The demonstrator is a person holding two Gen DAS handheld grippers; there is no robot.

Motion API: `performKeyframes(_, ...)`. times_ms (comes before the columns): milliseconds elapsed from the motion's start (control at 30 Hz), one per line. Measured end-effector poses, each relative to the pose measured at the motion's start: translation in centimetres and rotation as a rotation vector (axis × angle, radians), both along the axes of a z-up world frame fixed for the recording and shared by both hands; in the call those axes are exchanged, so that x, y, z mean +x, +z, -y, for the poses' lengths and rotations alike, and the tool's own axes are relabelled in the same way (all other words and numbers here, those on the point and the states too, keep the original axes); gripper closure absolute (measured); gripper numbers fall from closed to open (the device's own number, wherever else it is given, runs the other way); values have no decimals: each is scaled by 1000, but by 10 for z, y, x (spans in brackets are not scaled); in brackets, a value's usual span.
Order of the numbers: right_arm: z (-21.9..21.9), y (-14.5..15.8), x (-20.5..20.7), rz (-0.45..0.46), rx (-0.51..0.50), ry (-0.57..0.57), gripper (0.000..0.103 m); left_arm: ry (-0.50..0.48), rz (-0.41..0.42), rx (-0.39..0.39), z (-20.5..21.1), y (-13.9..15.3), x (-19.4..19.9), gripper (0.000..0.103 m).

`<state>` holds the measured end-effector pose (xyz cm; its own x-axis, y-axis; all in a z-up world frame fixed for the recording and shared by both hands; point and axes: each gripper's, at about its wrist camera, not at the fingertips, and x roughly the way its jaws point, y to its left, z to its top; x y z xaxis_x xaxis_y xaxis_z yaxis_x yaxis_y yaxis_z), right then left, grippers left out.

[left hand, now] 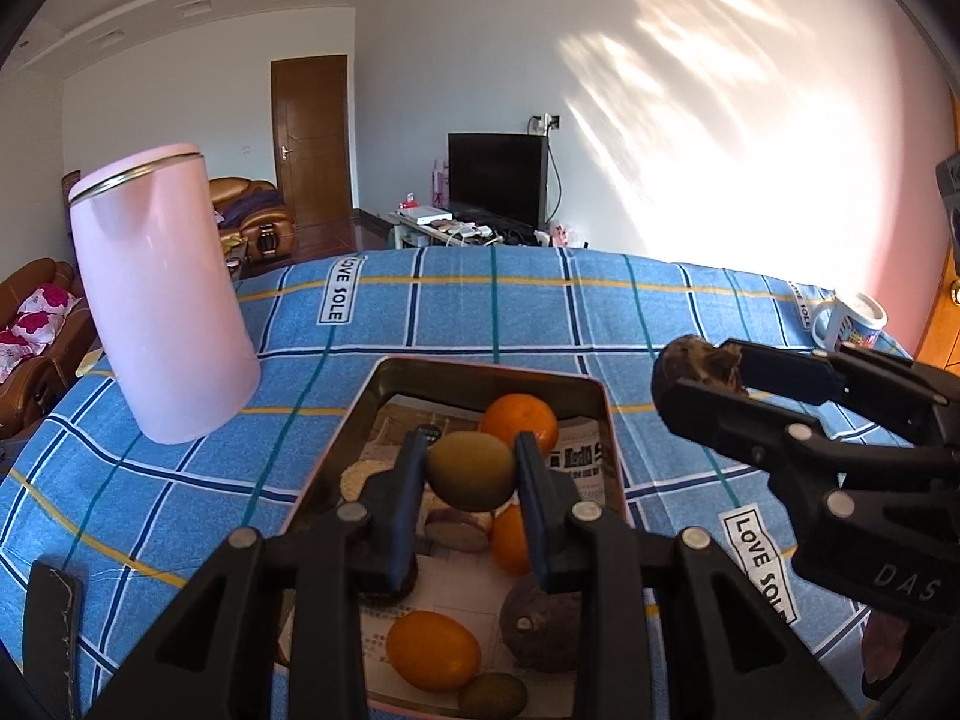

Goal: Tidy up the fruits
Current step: 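Carry the nut-topped pastry and yellow-green fruit over the tin with both tools, then lower the pastry and fruit into the tin and open both tools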

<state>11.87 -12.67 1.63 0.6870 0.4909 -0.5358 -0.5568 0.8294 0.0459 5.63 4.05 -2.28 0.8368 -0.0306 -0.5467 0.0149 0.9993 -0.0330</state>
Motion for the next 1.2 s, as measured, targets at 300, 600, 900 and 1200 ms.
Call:
performKeyframes(300,-29,-6,0,-17,-6,50,57,31,-22,-17,-23,-10,-3,72)
performKeyframes(600,-45,-19,7,-53,-26,71,57,39,-42,-31,-35,-21,-4,72)
performKeyframes(900,-54,-33,11,-97,-48,80,57,35,-64,-37,-39,-30,-5,72)
performKeyframes(1200,-55,-44,16,-136,-73,83,57,18,-88,-44,-37,-35,-2,72)
